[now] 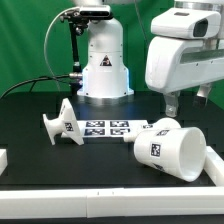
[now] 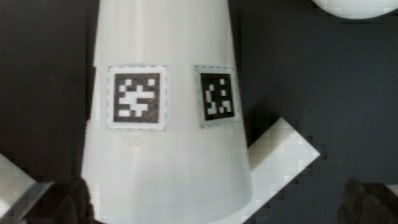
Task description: Assemble lamp
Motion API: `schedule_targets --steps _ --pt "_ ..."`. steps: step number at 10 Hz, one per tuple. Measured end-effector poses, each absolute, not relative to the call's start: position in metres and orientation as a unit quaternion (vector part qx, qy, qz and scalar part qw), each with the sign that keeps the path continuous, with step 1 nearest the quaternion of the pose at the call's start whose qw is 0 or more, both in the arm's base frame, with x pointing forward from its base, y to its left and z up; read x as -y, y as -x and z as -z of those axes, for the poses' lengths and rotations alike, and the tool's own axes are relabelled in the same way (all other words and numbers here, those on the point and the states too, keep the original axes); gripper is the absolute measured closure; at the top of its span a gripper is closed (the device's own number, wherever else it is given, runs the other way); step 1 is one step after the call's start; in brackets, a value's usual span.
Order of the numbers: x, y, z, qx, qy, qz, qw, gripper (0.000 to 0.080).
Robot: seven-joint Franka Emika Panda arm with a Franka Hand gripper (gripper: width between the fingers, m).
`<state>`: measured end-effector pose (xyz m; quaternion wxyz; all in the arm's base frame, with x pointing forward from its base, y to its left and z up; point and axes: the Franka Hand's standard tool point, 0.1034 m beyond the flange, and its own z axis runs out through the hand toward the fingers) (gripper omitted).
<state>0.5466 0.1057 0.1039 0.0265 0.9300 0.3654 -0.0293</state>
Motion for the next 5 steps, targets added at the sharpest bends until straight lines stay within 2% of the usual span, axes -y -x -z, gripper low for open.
schedule_targets --steps 5 --pt "-0.1059 -0.5466 -0.1039 -0.365 -0.93 0.029 0.026 0.01"
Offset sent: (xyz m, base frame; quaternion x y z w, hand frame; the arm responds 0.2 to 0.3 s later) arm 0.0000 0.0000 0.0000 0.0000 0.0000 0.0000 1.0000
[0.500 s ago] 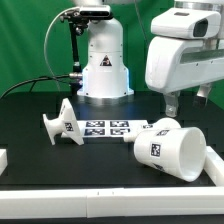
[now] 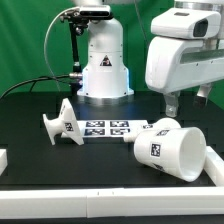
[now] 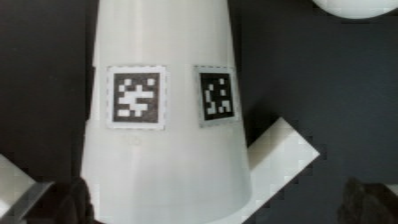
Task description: Assemble lamp
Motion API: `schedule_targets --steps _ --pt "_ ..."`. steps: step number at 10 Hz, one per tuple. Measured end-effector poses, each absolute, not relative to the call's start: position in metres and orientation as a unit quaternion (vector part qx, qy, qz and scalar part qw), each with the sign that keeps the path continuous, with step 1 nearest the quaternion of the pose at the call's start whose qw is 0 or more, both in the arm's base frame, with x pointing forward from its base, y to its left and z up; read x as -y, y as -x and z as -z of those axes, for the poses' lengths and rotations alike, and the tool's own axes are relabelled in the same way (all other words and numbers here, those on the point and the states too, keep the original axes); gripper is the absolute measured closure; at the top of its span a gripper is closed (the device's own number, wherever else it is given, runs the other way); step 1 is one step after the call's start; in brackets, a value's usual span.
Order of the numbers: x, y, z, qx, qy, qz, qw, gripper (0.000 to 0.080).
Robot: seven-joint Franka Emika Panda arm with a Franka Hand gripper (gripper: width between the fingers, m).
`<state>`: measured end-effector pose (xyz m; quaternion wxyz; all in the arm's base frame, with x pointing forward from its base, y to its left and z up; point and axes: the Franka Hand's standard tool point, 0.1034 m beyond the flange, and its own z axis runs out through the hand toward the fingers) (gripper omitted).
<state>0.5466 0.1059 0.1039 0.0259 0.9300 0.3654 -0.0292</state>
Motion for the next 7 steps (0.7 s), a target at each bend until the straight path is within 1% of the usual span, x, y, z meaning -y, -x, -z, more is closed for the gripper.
schedule_targets --steps 1,2,4,5,6,7 --pt "-0.105 -0.547 -0.104 -0.364 -0.931 0.03 0.026 0.01" --pt "-0.098 -0.558 -0.113 -0.343 -0.938 0.046 0.029 0.01" --pt "-0.095 -0.592 -0.132 -0.326 -0.943 0.065 0.035 0.01" --pt "-0.101 -0.598 -0.142 -0.305 -0.95 0.065 0.038 0.01" --pt "-0.115 -0.591 -0.144 -0.274 -0.959 0.064 0.041 0.01" --pt "-0.116 -0.592 -0.142 -0.292 -0.953 0.064 0.039 0.01"
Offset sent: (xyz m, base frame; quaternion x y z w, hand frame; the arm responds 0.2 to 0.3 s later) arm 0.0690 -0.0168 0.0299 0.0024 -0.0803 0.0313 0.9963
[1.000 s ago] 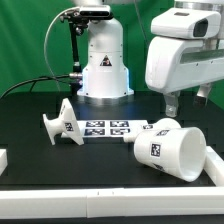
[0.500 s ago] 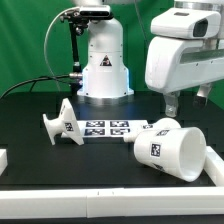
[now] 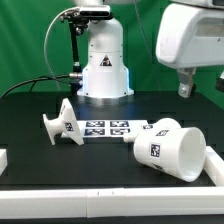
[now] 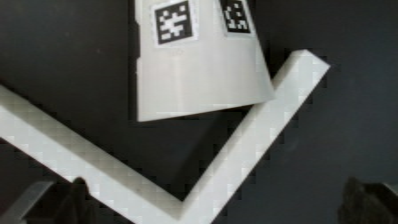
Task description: Assemble lamp
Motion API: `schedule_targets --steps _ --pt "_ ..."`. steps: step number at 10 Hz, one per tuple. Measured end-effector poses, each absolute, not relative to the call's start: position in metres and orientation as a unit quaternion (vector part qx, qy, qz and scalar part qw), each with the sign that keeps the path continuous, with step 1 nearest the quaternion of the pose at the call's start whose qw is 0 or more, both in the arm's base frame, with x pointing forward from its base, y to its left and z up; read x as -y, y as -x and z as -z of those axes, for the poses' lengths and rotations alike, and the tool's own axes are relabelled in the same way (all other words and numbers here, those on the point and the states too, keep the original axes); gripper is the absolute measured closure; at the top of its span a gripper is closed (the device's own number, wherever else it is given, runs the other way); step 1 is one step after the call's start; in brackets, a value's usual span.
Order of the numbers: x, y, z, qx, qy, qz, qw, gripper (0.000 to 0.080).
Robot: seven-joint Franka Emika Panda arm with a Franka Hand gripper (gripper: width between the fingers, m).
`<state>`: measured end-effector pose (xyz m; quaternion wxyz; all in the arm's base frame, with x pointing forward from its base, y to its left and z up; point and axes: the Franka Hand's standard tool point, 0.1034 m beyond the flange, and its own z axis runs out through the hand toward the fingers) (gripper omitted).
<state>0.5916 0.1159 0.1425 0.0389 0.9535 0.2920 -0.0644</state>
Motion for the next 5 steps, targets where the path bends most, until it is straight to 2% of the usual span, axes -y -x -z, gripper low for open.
schedule_targets --steps 3,4,5 --pt "-0.114 -0.591 -0.141 -0.29 -0.954 0.066 0.039 0.01" --pt "-0.111 -0.591 -0.136 -0.289 -0.954 0.069 0.039 0.01" --pt "-0.103 -0.597 -0.121 -0.286 -0.954 0.077 0.039 0.01"
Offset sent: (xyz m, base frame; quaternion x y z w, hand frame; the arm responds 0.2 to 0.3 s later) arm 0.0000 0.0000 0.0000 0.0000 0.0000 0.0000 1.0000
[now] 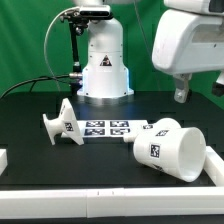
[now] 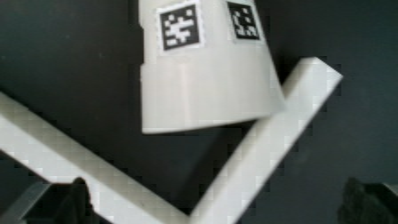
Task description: Assemble lamp
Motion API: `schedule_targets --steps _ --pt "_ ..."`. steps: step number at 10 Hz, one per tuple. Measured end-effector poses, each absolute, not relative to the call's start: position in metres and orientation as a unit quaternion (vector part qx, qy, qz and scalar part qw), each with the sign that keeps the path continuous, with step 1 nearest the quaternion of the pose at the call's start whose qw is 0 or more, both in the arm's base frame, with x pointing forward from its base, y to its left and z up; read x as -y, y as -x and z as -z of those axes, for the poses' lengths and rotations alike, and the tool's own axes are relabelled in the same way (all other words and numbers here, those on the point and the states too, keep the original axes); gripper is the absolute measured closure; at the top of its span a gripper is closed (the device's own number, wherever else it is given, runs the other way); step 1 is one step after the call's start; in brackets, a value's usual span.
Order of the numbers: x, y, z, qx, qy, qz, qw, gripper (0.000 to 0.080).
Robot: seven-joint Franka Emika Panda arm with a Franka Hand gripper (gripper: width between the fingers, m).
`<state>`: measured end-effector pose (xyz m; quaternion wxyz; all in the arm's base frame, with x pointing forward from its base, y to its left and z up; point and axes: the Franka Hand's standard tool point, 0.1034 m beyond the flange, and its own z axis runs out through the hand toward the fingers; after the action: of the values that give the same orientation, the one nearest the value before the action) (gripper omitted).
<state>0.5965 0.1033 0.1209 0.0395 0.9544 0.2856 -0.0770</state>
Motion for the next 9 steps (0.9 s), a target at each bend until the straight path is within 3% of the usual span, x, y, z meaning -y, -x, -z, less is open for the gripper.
schedule_targets --steps 3,8,9 --pt "-0.08 -0.62 -0.085 -0.243 -0.964 0.1 0.046 0.01" --pt "-0.081 -0.623 -0.083 -0.24 -0.964 0.104 0.047 0.01" --pt "-0.071 -0.627 -0.075 -0.227 -0.966 0.114 0.051 0.01"
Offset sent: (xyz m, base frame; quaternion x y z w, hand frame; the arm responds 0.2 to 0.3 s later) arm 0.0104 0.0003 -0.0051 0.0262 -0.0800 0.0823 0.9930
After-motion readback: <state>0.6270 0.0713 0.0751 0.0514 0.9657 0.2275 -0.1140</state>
